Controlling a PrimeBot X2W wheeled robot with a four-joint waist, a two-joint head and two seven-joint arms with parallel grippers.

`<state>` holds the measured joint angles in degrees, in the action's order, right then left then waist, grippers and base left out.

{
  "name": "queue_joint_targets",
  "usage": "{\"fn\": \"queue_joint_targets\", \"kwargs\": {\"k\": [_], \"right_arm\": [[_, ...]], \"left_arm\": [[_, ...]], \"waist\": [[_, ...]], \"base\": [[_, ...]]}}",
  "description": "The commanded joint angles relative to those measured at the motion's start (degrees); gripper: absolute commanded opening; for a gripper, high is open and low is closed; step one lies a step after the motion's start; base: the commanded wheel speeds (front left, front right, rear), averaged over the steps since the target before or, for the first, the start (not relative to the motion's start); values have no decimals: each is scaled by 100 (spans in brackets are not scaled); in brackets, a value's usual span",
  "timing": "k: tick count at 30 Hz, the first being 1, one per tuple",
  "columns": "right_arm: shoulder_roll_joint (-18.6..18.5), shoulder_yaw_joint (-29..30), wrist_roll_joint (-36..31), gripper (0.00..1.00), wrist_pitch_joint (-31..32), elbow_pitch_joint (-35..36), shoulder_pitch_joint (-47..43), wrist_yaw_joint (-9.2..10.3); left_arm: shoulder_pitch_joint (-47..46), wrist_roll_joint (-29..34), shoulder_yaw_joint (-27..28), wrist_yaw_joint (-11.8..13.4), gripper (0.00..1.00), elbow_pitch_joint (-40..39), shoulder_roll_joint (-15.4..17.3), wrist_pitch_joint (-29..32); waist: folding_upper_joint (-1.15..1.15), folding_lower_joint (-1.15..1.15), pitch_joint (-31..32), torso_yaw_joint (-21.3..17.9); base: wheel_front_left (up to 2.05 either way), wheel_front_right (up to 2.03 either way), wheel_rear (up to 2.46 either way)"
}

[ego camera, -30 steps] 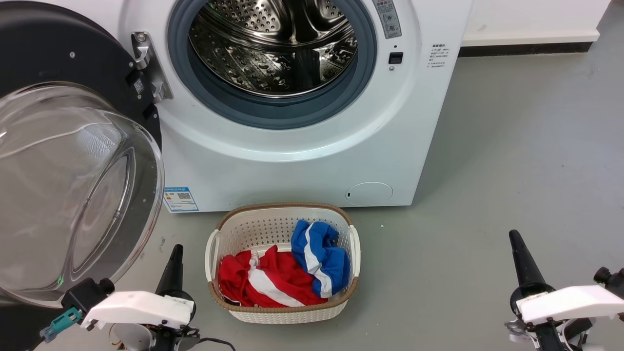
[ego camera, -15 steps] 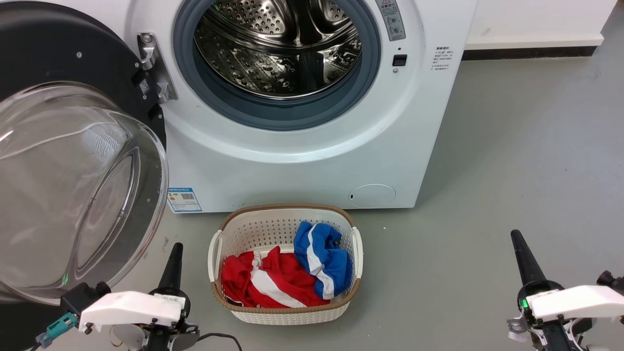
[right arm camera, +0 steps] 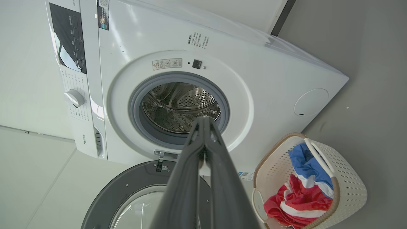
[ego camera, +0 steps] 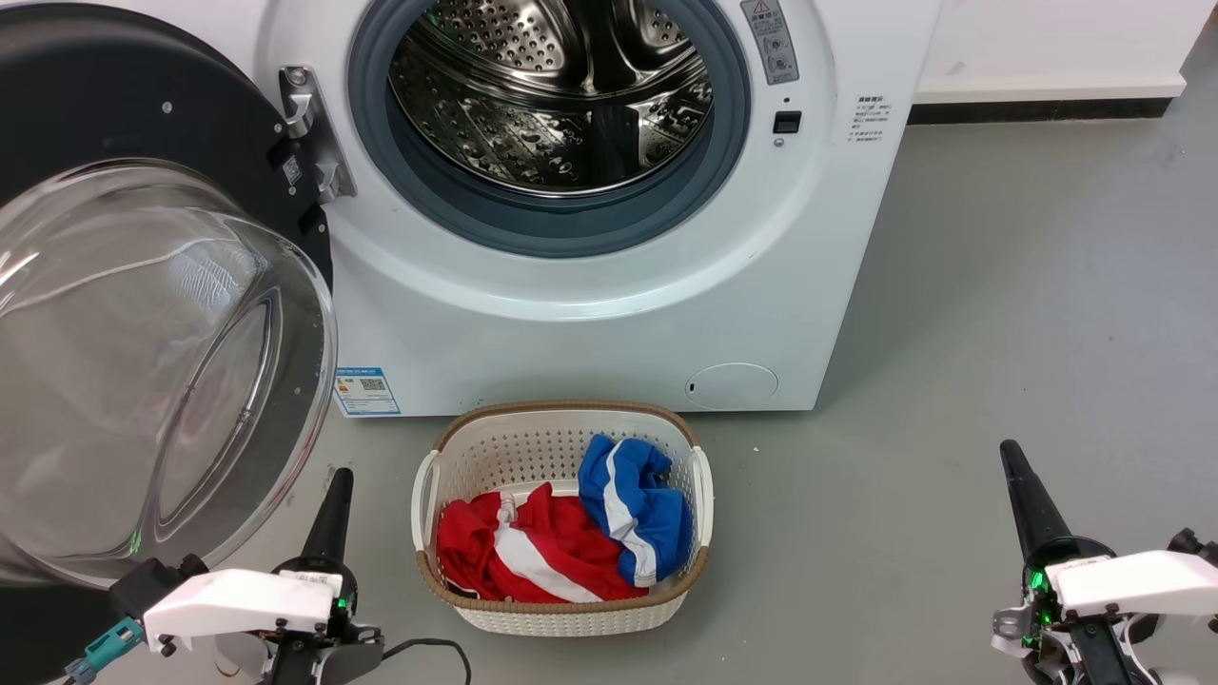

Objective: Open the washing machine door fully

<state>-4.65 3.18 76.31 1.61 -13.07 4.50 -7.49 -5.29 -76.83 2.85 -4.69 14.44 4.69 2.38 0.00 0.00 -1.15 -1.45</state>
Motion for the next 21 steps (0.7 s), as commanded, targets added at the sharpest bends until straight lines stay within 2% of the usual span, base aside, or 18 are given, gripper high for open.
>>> {"fn": "queue_joint_targets", "kwargs": {"k": [1,21], "right_arm": [[16,25,110,0,37,16,101,0],[69,144,1018,0,249,-52,166,0]], "left_arm": [[-114,-99,52,-56,0,-46,-23,24],[-108,-929,246,-197,0,-46,-109,254]], "waist": [[0,0,3,4],[0,0,52,78]], "base": [[0,0,0],[0,0,0]]}}
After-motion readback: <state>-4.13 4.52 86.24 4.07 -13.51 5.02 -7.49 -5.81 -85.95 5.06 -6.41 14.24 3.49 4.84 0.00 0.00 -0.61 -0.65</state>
